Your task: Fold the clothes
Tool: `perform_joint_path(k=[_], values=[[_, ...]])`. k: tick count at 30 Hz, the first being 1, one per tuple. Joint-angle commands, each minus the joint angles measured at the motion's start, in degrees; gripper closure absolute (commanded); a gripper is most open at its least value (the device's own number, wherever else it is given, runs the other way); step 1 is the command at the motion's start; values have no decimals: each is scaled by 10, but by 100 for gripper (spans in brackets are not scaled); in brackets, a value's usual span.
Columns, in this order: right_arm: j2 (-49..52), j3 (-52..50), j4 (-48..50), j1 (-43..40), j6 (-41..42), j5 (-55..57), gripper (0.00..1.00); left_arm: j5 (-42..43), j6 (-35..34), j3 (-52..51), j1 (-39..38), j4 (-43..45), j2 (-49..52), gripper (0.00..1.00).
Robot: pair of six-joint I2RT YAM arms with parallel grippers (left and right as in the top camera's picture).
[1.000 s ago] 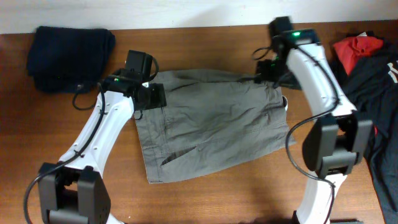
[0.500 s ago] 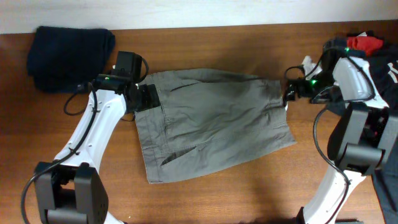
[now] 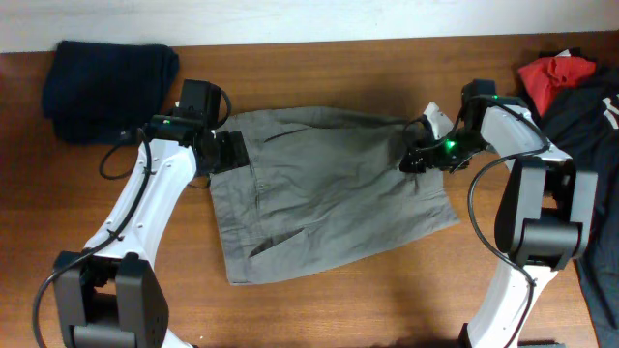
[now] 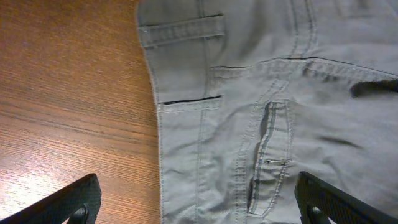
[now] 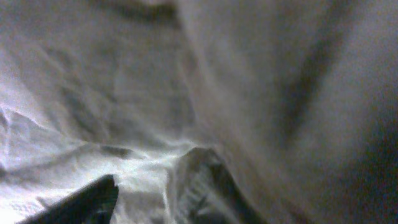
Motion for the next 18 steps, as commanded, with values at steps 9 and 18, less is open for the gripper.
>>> perform_joint_path(k=[9, 18], values=[[-12, 28, -31, 17, 182, 134, 96, 3, -7, -4, 0, -1, 3, 1], [-169, 58, -105, 17, 279, 328, 96, 3, -7, -4, 0, 0, 3, 1]])
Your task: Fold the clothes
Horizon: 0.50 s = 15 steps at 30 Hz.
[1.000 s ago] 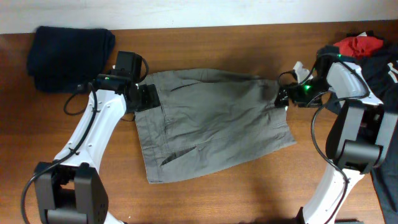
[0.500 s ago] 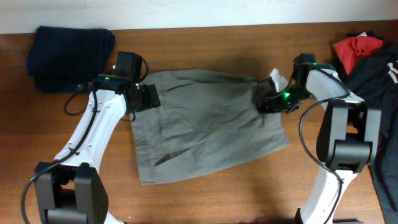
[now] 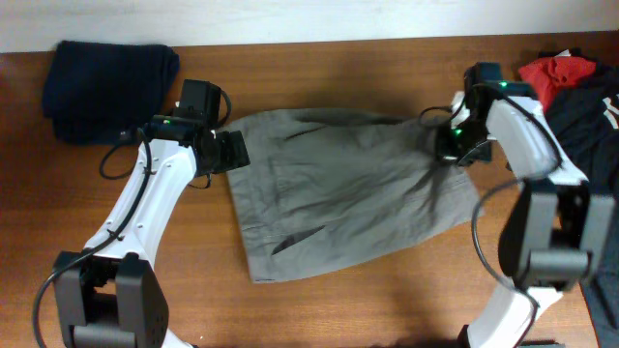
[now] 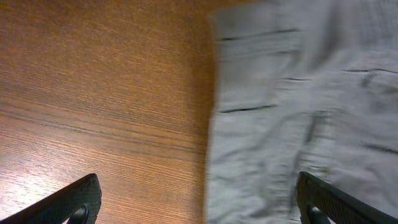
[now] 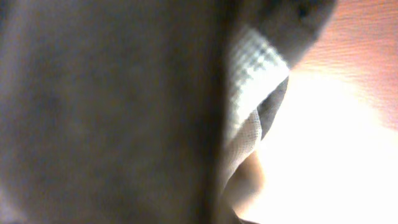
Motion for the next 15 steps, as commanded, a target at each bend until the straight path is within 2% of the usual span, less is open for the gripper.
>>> perform_joint_path(k=[1, 4, 10, 15], values=[[-81, 18, -18, 2, 34, 82, 96, 2, -7, -4, 0, 0, 3, 1], [-116, 18, -32, 28, 3, 80, 96, 2, -7, -4, 0, 5, 3, 1], [-116, 17, -18, 101, 9, 35, 96, 7, -7, -4, 0, 3, 3, 1], [-116, 17, -1, 167, 87, 33, 96, 15, -7, -4, 0, 1, 3, 1]])
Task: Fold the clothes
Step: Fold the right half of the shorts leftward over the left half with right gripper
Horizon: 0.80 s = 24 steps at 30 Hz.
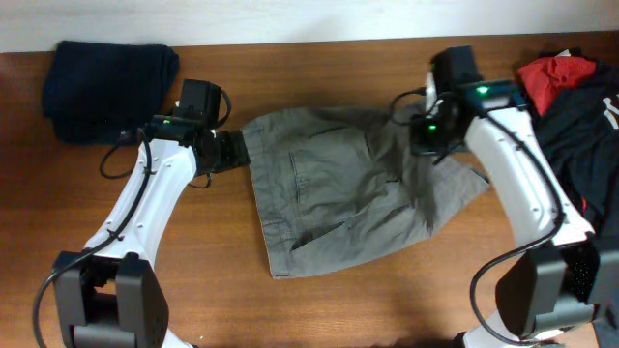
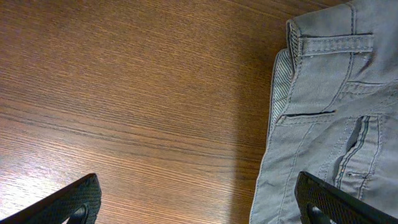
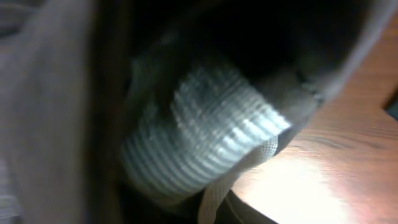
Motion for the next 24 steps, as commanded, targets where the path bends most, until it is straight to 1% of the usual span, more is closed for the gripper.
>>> perform_joint_path(k=[1, 4, 8, 10, 11, 13, 17, 19, 21, 24], values=[[-5, 10, 5, 45, 75, -18, 96, 19, -7, -4, 0, -2, 3, 1], [-1, 10, 23, 73, 81, -77, 95, 19, -7, -4, 0, -2, 3, 1], [-1, 10, 54, 88, 150, -139, 96, 19, -7, -4, 2, 7, 3, 1], [-1, 10, 81, 90, 154, -200, 96, 17, -7, -3, 5, 11, 0, 1], [-1, 10, 105, 90, 162, -259, 96, 14, -7, -3, 9, 13, -5, 1], [-1, 10, 120, 92, 196, -309, 96, 12, -7, -3, 24, 16, -22, 1], [0, 10, 122, 111, 201, -319, 95, 12, -7, -3, 42, 16, -45, 1], [0, 10, 133, 137, 201, -319, 86, 12, -7, -3, 50, 16, -56, 1], [2, 10, 144, 157, 206, -316, 85, 12, -7, -3, 54, 15, -62, 1], [9, 10, 154, 190, 239, -277, 85, 12, -7, -3, 54, 15, -63, 1]])
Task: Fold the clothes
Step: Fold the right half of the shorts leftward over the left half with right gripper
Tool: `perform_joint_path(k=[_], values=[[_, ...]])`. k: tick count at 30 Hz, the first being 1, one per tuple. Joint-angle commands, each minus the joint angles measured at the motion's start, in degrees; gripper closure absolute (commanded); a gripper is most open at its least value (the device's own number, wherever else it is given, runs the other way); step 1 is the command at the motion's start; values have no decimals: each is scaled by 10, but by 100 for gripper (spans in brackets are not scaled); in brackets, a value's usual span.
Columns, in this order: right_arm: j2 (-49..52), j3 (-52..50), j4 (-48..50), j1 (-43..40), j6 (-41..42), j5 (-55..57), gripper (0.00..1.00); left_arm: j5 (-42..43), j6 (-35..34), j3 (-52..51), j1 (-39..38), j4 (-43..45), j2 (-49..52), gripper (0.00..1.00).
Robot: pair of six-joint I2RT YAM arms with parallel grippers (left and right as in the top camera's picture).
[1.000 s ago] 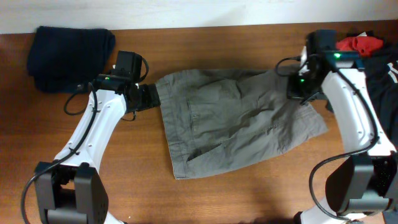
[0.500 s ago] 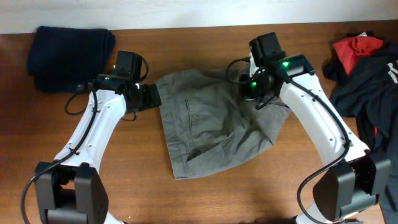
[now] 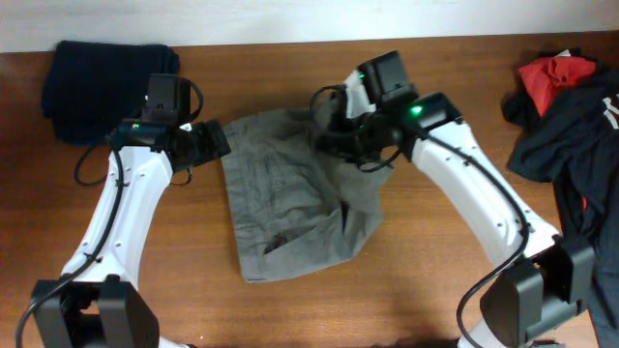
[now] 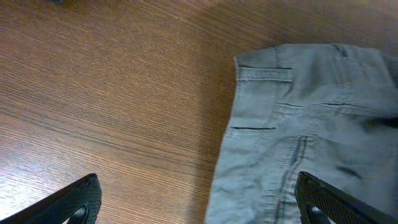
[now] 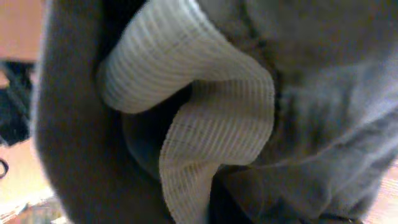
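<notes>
Grey shorts (image 3: pixel 290 208) lie mid-table with their right side pulled over onto the left half. My right gripper (image 3: pixel 340 133) is shut on that lifted edge, above the garment's upper middle. Bunched grey cloth and striped white lining (image 5: pixel 211 106) fill the right wrist view and hide the fingers. My left gripper (image 3: pixel 215 142) stands open just off the shorts' upper left corner, holding nothing. In the left wrist view the left gripper (image 4: pixel 199 211) straddles the shorts' left hem (image 4: pixel 292 124), with bare wood on its left side.
A folded dark navy garment (image 3: pixel 106 77) lies at the back left. A pile of red and dark clothes (image 3: pixel 566 106) sits at the right edge. The wooden table (image 3: pixel 116 280) shows around the shorts.
My right gripper has moved left with the shorts' edge, from over their right part to over their middle. The shorts lie narrower and further left. My left gripper has shifted slightly left.
The shorts first lay spread flat, my right gripper at their right edge and my left at their upper left. Then they sat further right, held by the right gripper. Then their right side was lifted, and now it is drawn over the left half.
</notes>
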Motion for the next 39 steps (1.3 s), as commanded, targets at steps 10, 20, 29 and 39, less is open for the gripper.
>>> perform_joint_path(k=[10, 20, 29, 39], values=[[86, 10, 87, 125, 76, 29, 67, -11, -5, -3, 13, -3, -52, 1], [103, 12, 141, 158, 58, 16, 1, -30, -5, -3, 15, -14, -78, 1], [45, 177, -58, 89, -60, 158, 1, -30, -5, -3, 15, -17, -78, 1], [75, 207, -259, 26, -120, 103, 1, -30, -5, -3, 15, -16, -78, 1]])
